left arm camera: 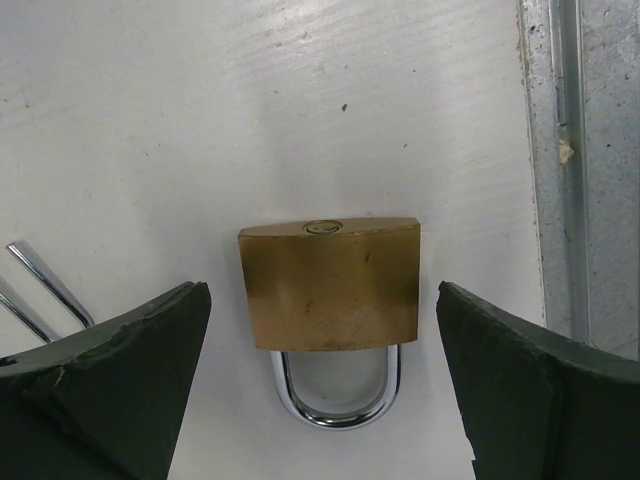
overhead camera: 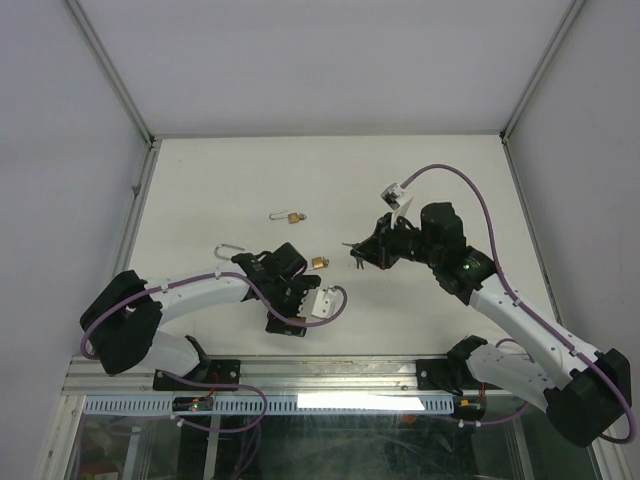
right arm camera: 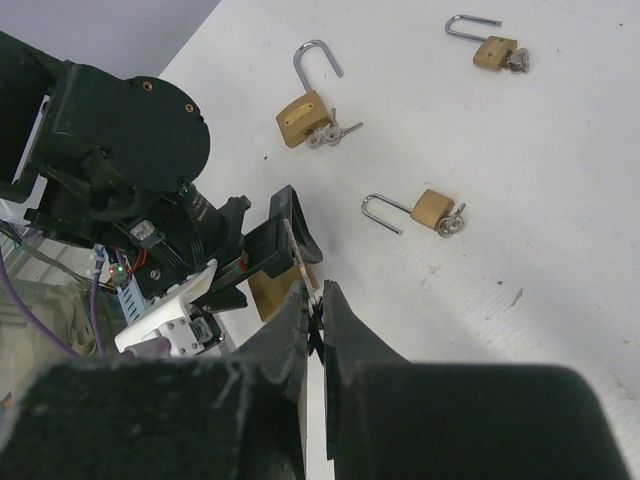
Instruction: Unlock with the key
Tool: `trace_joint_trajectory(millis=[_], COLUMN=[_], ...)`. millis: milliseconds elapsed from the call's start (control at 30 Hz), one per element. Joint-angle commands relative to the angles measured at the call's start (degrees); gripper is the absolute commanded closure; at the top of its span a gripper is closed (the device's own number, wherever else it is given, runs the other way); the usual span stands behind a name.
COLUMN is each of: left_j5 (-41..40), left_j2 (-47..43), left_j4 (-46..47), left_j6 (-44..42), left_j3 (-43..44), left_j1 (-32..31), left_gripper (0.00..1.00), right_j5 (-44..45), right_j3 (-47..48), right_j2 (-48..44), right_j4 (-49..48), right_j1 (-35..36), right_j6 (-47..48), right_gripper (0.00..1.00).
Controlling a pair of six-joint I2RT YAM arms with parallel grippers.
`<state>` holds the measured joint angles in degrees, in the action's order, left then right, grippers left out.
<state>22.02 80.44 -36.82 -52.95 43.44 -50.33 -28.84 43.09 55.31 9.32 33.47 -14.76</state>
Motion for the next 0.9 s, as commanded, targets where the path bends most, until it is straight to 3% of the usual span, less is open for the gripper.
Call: trace_joint_trajectory(millis=[0,367,467,700,800,867], left_j5=[-0.8,-3.2,-2.7,-3.0,-3.2,-3.9], left_j2=[1.0,4.2,4.8,4.7,3.7,2.1], left_j4=[4.1,6.1,5.0,4.4,5.2,7.8], left_j6=[0.7,0.2,-0.7,-0.6,0.3,2.2], left_j3=[-0.7,-3.3,-2.7,-2.4,-2.6,-2.8], left_j1=[-1.3,-1.4,-1.4,-1.3,-1.2,-1.0], left_gripper=[0.01,0.03,0.29,0.72,0.98,1.0], right_j5=[1.0,1.1,1.2,2.6,5.6,7.8], right_j3=[-0.1,1.0,1.6,2.6,3.0,4.2], right_j2=[-2.1,-1.7,-0.9,0.5,0.7,1.6], right_j4=[-1.5,-1.7,-1.2,1.2,2.8,5.5], right_j1=[0.3,0.3,0.3,0.1,-0.3,-0.7], right_j6=[-0.5,0.6,0.8,-0.7,-2.7,-4.6], right_gripper=[1.0,1.0,1.0,1.0,1.0,1.0])
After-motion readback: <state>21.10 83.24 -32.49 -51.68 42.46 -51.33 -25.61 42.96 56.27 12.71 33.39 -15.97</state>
